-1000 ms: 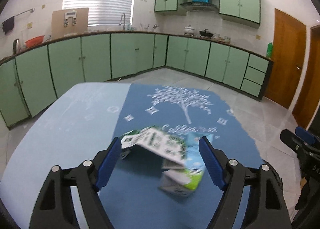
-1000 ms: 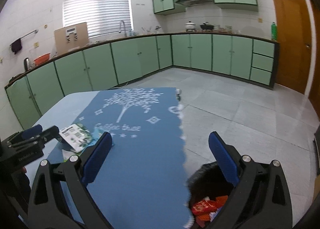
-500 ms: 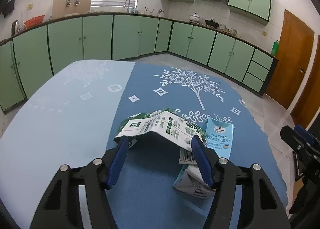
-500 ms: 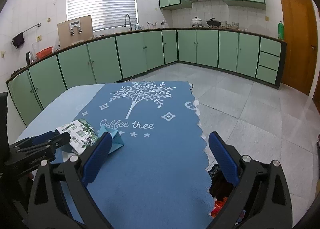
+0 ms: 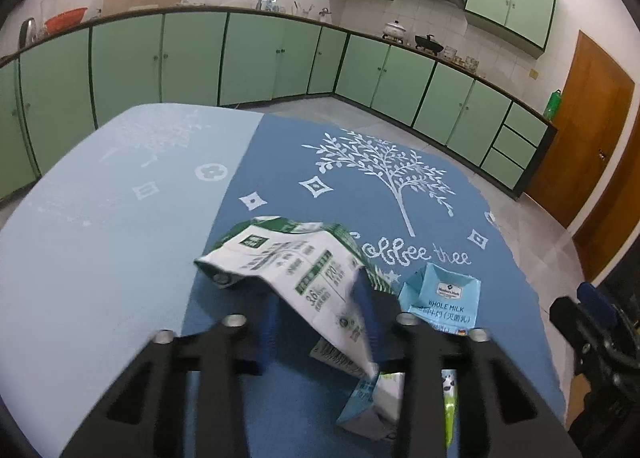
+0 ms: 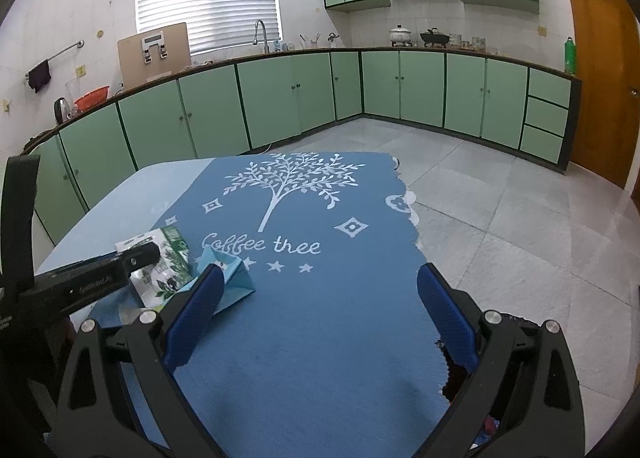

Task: Collect trash
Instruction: 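Grasp the green-and-white milk carton by its flap with the left tool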

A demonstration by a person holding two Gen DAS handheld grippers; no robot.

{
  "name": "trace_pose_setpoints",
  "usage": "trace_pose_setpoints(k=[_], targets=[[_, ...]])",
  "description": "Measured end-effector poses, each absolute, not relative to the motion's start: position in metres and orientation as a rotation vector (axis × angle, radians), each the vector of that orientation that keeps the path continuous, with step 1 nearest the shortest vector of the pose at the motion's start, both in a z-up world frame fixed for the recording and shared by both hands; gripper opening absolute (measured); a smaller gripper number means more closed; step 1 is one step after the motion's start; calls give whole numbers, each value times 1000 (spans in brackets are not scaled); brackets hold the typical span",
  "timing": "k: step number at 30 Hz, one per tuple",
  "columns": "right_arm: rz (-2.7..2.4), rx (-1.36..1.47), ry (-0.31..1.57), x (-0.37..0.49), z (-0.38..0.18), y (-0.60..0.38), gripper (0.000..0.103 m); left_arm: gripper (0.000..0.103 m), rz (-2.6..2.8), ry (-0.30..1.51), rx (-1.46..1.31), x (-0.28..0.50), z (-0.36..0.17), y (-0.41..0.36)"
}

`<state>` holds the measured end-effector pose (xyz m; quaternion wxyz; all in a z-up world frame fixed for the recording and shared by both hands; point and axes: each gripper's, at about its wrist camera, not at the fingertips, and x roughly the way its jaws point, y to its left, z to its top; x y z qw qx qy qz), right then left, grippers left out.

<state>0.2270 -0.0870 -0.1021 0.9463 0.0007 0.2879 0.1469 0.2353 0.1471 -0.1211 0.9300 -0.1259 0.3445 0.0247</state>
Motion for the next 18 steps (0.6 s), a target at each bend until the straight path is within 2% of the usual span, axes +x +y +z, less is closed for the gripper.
trace_pose_setpoints(k=[5, 7, 18], targets=[[310, 8, 594, 224, -101, -77, 95, 13, 30, 657, -289, 228, -115, 148], [315, 23, 598, 222, -101, -71, 94, 9, 28, 646, -294, 223, -110, 151], [337, 14, 600, 199, -101, -15, 94, 8, 66, 655, -319, 179, -109, 193]])
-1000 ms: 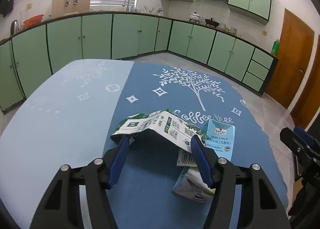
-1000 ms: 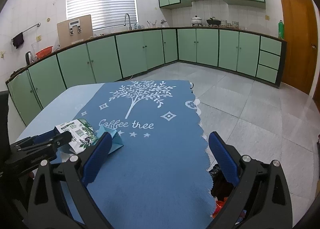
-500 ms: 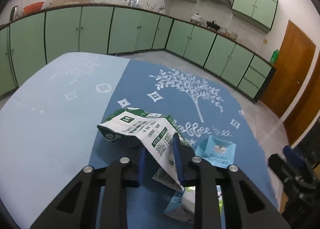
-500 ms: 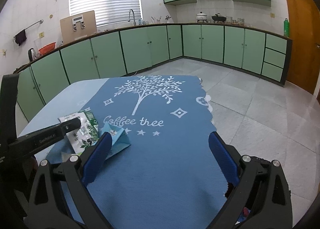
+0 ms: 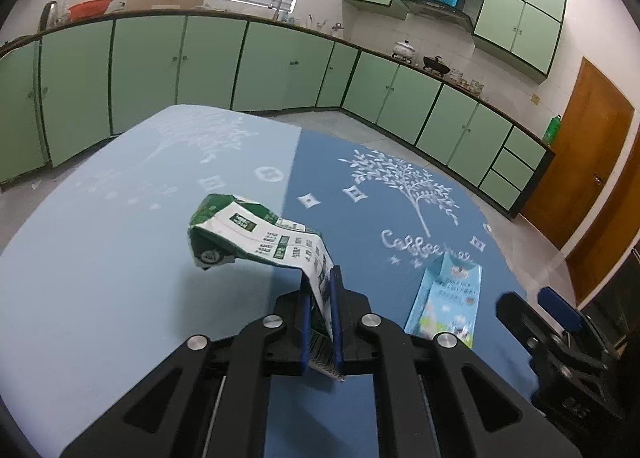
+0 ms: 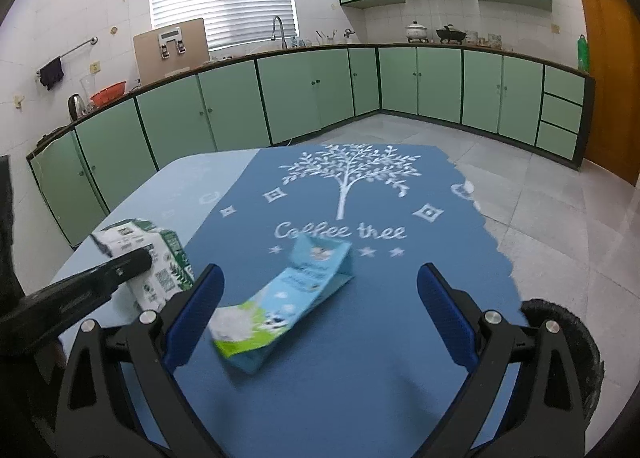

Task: Collect trash
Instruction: 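Grasp the green-and-white milk carton by its flap with the left tool, then grasp the blue Whole Milk carton with the right tool while the left tool holds its carton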

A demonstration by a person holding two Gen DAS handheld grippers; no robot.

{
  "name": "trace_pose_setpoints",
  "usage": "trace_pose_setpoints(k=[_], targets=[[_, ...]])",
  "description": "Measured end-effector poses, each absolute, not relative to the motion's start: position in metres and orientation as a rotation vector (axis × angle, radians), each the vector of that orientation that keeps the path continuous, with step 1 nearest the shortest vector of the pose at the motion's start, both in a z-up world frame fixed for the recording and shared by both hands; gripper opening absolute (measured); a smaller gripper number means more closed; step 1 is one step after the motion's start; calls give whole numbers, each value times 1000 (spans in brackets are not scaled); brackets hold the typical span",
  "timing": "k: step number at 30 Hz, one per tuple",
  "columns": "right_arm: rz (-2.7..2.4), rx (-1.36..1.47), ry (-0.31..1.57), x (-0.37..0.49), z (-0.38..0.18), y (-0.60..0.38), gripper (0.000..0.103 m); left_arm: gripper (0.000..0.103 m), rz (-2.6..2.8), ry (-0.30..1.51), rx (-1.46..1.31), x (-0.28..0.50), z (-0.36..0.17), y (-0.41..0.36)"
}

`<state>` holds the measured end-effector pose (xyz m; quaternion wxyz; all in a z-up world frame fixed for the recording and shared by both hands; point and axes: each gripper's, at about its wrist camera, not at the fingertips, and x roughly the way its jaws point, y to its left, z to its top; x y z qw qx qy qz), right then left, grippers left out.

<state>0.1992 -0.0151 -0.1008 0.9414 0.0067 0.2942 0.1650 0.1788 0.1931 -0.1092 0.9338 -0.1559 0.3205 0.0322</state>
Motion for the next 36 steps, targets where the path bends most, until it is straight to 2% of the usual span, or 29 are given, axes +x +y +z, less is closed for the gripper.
trace_pose_setpoints(k=[18, 32, 36], targets=[[222, -83, 708, 209, -122, 42, 94, 10, 40, 638, -298, 170, -120, 215], [163, -97, 764, 214, -131, -6, 94, 12, 42, 627, -284, 173, -120, 213], [175, -78, 815, 226, -137, -6, 87, 12, 46, 630, -289, 174, -120, 210]])
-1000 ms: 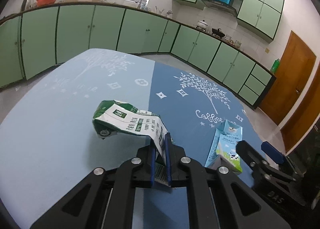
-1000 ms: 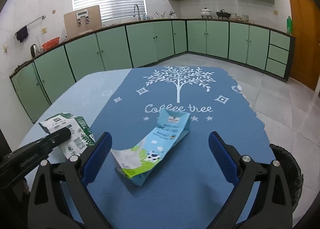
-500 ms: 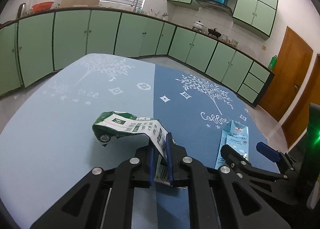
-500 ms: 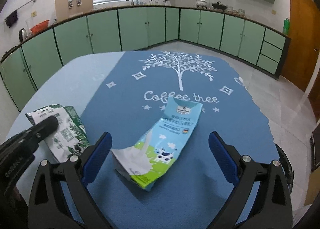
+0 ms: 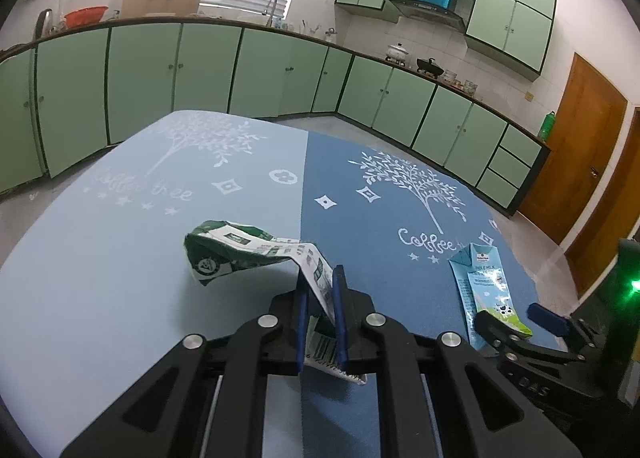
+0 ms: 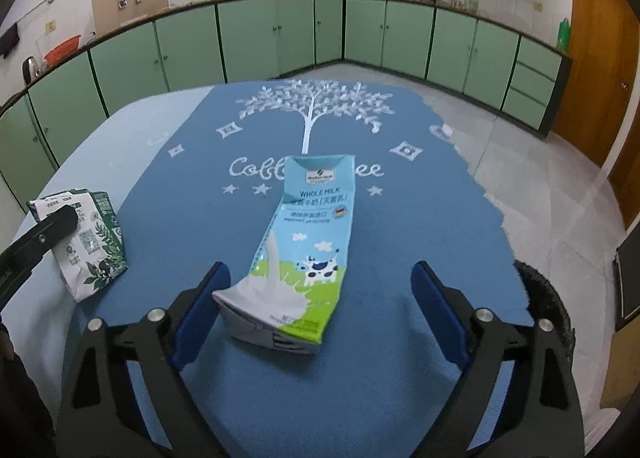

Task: Collect trash
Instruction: 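Grasp the blue Whole Milk carton with the right tool while the left tool holds its carton, then carry both milk cartons over the black bin and open both tools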

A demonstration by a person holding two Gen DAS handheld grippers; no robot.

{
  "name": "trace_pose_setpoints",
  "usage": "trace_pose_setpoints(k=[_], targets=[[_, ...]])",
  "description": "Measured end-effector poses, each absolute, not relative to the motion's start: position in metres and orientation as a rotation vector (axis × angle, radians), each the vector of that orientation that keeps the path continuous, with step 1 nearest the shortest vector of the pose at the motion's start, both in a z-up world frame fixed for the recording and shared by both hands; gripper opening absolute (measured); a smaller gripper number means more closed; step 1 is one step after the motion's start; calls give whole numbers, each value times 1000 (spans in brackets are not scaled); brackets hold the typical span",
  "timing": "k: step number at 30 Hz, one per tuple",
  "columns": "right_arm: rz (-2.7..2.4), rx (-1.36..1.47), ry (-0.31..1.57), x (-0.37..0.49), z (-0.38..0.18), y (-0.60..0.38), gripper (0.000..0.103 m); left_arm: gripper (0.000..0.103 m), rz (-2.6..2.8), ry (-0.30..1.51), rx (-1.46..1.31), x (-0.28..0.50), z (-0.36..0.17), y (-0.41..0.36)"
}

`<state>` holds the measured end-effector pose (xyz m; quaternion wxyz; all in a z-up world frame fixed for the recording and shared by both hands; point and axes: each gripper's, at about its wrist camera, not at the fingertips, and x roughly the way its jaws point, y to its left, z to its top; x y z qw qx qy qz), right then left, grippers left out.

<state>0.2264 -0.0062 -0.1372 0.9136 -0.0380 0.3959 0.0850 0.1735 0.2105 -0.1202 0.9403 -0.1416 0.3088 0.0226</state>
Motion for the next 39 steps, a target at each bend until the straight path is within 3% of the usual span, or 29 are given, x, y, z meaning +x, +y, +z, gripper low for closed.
trace_pose_setpoints(k=[3, 6, 7, 39], targets=[[195, -57, 854, 240, -142, -4, 77, 12, 47, 633, -292, 175, -120, 210], [208, -53, 859, 244, -144, -4, 51, 12, 50, 636, -300, 177, -120, 210], [213, -62, 853, 243, -143, -4, 50, 12, 52, 636, -299, 177, -119, 210], [211, -3, 670, 204, -73, -110, 47, 9, -165, 614, -208, 185, -88, 84]])
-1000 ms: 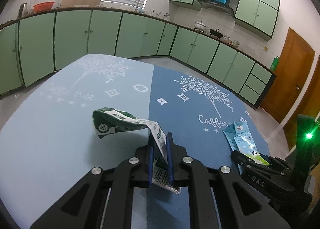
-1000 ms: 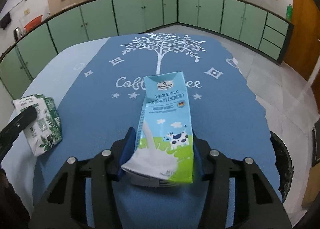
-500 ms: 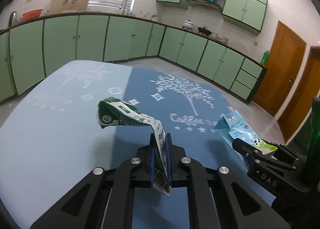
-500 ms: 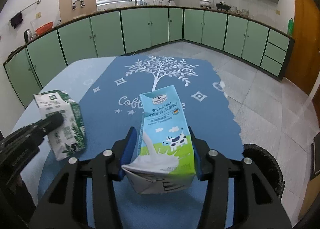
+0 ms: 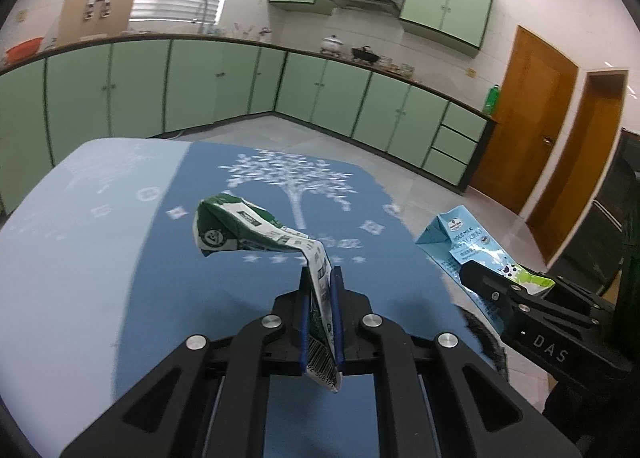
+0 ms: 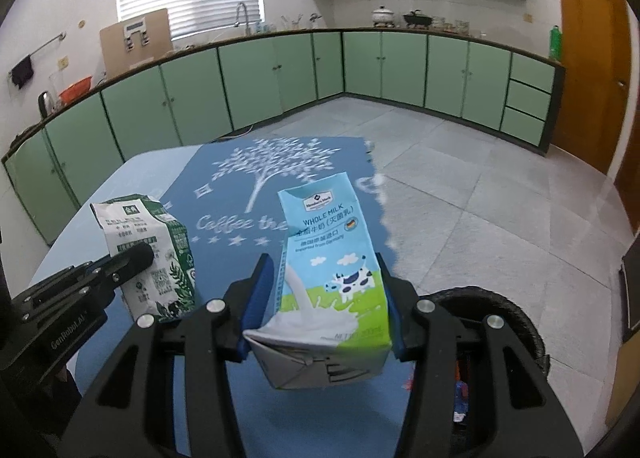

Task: Collect trash
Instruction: 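Carry both milk cartons over the black bin and open both tools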

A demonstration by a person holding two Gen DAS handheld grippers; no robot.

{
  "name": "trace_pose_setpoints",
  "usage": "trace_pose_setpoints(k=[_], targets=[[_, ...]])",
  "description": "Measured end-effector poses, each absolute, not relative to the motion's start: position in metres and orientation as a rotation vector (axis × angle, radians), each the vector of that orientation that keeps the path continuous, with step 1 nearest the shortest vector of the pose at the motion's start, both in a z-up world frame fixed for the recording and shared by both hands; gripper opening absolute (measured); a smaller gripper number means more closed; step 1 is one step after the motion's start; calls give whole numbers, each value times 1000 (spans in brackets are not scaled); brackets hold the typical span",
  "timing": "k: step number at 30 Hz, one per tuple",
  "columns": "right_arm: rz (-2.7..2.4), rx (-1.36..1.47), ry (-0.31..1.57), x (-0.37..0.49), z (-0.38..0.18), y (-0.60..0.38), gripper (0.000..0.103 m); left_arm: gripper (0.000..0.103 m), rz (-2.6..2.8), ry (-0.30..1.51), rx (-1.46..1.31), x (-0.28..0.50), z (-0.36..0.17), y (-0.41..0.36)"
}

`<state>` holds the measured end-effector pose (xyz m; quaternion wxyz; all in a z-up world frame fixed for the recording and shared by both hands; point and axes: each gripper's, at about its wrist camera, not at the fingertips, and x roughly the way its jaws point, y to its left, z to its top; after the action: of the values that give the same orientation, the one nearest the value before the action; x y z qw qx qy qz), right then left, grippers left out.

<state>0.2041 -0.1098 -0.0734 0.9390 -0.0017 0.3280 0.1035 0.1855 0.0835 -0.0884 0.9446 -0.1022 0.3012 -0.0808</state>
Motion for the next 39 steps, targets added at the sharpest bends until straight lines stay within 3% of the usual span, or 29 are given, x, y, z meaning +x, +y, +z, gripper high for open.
trace_pose_setpoints(k=[24, 36, 39], targets=[[-49, 71, 647, 195, -82, -297, 47, 9, -516, 631, -115, 226, -88, -116], [-99, 116, 713, 218, -123, -353, 48, 9, -568, 727, -60, 253, -120, -167], [-109, 129, 743, 224, -135, -359, 53, 12, -574, 754, -53, 261, -126, -171]])
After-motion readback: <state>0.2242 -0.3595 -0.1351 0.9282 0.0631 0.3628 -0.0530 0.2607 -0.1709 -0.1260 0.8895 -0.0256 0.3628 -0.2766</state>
